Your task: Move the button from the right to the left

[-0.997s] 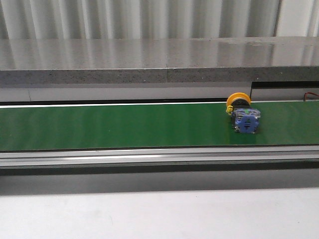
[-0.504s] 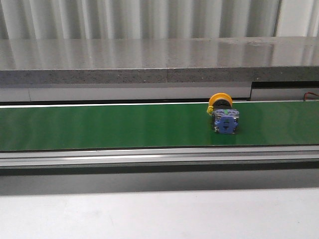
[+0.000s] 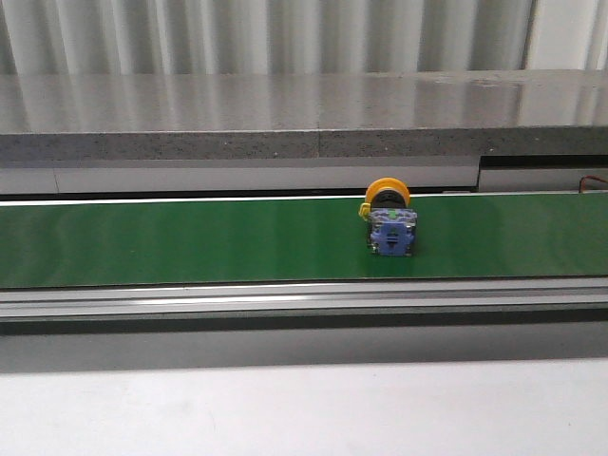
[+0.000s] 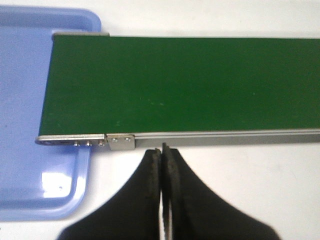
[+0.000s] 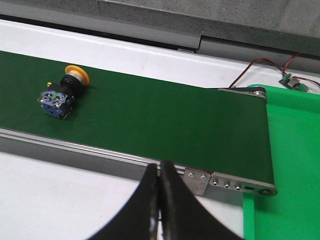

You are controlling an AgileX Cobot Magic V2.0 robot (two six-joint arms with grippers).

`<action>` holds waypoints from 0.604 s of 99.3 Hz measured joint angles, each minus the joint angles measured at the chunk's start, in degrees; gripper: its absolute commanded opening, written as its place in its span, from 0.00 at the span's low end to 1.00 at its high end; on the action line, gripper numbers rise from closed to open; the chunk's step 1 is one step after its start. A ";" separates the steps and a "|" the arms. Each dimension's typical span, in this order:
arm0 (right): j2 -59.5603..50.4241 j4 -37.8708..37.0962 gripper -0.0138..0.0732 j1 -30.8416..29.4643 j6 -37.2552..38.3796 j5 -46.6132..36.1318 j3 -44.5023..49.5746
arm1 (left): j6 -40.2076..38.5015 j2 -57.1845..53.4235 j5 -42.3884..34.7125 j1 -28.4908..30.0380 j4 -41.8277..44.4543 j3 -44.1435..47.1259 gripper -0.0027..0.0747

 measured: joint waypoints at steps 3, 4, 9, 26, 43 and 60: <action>0.00 0.00 0.08 0.00 0.00 0.00 0.00 | 0.00 1.30 0.49 0.00 0.00 -0.39 0.01; 0.00 0.00 0.08 0.00 0.00 0.00 0.00 | 0.00 1.91 0.59 0.00 0.00 -0.38 0.01; 0.00 0.00 0.08 0.00 0.00 0.00 0.00 | 0.00 3.83 0.88 0.00 0.00 -0.74 0.01; 0.00 0.00 0.08 0.00 0.00 0.00 0.00 | 0.00 8.13 1.12 0.00 -0.13 -0.77 0.01; 0.00 0.00 0.08 0.00 0.00 0.00 0.00 | 0.08 9.94 1.12 0.00 -0.22 -0.77 0.01; 0.00 0.00 0.08 0.00 0.00 0.00 0.03 | -0.02 10.07 -0.04 0.00 -0.72 -0.77 0.16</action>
